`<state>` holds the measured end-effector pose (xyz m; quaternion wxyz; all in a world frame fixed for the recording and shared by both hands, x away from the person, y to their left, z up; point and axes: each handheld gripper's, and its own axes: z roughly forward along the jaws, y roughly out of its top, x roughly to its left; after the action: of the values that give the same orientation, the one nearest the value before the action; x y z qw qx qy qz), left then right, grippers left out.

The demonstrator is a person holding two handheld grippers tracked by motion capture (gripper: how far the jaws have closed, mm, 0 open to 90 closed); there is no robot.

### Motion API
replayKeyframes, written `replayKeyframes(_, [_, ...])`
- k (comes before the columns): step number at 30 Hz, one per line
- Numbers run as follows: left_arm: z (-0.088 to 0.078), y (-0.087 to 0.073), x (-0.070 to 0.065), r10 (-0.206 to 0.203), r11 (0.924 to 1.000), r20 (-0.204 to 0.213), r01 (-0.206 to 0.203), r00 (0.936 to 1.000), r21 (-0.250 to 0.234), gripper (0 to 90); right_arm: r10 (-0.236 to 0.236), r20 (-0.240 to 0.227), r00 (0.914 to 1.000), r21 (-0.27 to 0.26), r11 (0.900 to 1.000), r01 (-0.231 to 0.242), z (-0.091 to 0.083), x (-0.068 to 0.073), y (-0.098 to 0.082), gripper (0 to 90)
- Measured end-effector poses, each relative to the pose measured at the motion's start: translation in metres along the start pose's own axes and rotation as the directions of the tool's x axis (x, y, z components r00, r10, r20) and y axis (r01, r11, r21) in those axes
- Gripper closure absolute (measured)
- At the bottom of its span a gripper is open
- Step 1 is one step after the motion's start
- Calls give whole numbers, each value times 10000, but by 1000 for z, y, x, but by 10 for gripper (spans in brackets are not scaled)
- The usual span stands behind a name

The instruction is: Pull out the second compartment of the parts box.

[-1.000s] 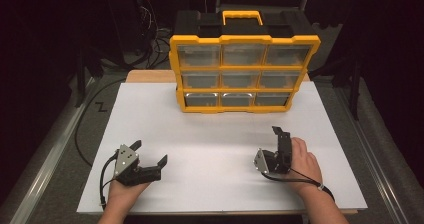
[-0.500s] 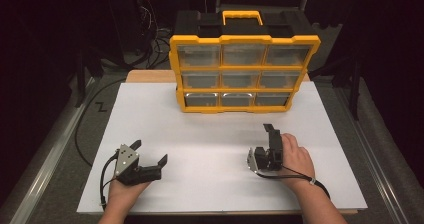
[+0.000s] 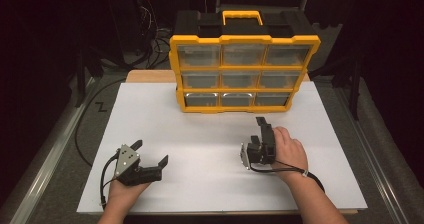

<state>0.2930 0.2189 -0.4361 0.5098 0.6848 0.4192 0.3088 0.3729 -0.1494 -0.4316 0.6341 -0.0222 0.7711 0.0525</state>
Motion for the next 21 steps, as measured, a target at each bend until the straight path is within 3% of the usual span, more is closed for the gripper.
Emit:
replayKeyframes(8, [0, 0, 0, 55, 10000, 24, -55, 10000, -4, 5, -11, 728, 9973, -137, 9999, 21, 6, -22, 9, 230])
replayKeyframes(21, [0, 0, 0, 83, 10000, 72, -83, 9999, 0, 5, 35, 1437, 9896, -116, 9999, -18, 18, -63, 23, 285])
